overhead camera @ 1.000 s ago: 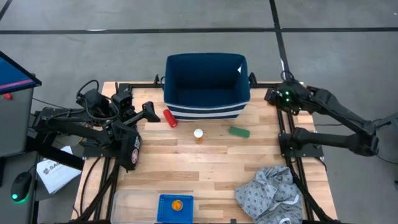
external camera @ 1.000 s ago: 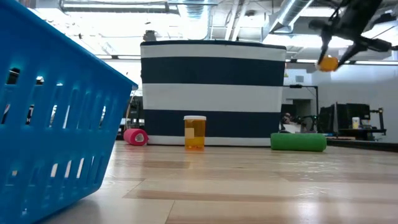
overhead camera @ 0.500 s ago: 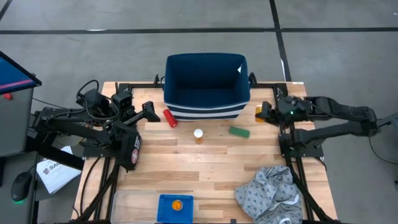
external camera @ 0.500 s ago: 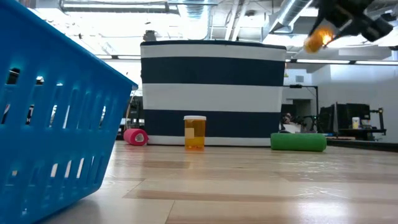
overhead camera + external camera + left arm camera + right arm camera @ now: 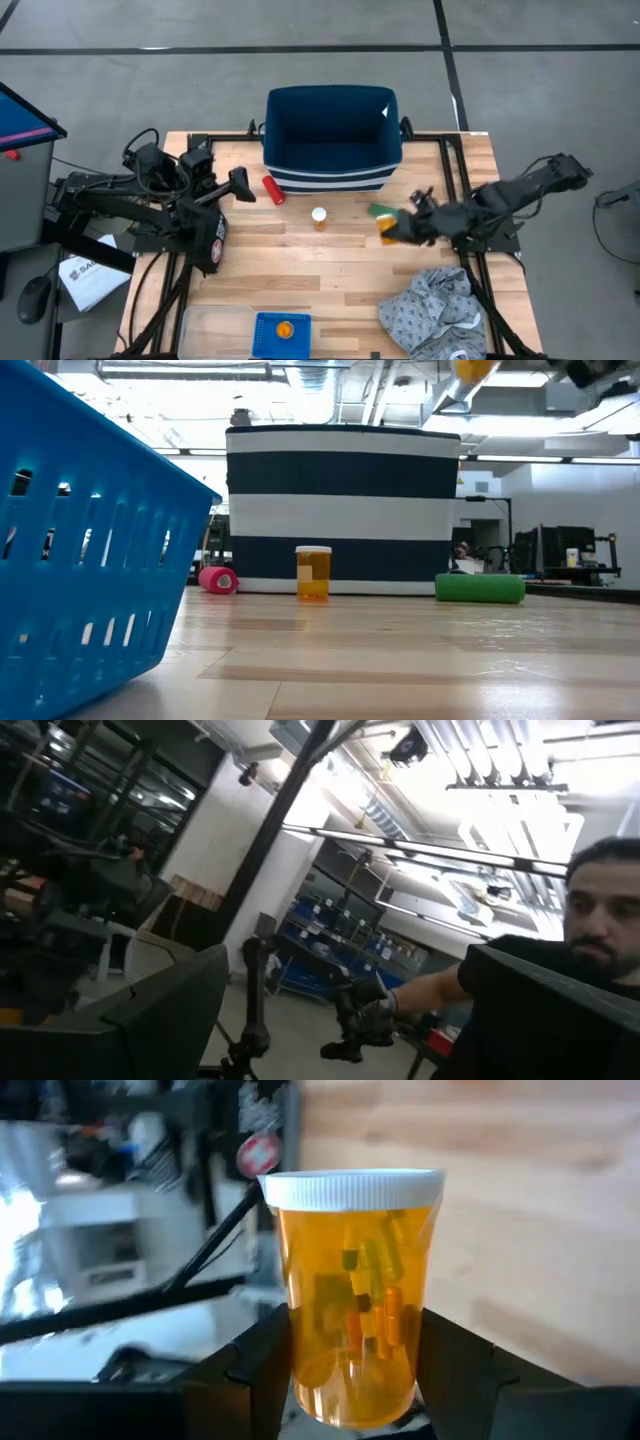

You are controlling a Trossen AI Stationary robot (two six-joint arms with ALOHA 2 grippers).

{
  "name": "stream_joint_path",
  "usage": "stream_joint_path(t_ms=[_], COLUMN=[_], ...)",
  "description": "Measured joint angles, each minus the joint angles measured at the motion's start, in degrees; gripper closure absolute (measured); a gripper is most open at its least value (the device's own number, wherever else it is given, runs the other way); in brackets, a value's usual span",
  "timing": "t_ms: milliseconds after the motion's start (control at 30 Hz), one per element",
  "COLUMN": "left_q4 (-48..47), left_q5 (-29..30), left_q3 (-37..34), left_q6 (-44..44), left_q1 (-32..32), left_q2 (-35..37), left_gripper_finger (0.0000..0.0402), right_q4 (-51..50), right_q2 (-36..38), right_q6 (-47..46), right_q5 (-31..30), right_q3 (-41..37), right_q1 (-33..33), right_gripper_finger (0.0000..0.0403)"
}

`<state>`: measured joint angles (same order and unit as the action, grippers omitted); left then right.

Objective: Pick & place medical supplies in basket/bin
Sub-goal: Put the top yellow pill bottle into the blue basket

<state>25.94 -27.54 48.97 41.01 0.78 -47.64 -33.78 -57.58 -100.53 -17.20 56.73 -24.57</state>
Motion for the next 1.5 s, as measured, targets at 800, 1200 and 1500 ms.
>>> stream_joint_path(t_ms=[800, 1200, 1500], left_q4=[-2.21, -4.57, -6.45], left_q5=[-2.96, -3.00, -5.16], left_q3=[0.00, 0.02, 0.02], left_q6=[-0.04, -0.02, 0.44], left_q1=[3.82, 3.82, 3.82], left_q2=[0.00, -0.15, -0.15], left_gripper_finger=[0.0002, 0.0002, 0.0002], right_q4=[56.76, 56.29, 50.19], right_q2=[-37.31, -54.88, -67.13], right_q6=[-3.04, -1.33, -4.42], right_q5=[-5.06, -0.54, 0.77], right_q3=[1.41, 19.46, 34.05], right_q1=[-14.41, -14.39, -13.55], right_gripper_finger=[0.0225, 0.0225, 0.0226])
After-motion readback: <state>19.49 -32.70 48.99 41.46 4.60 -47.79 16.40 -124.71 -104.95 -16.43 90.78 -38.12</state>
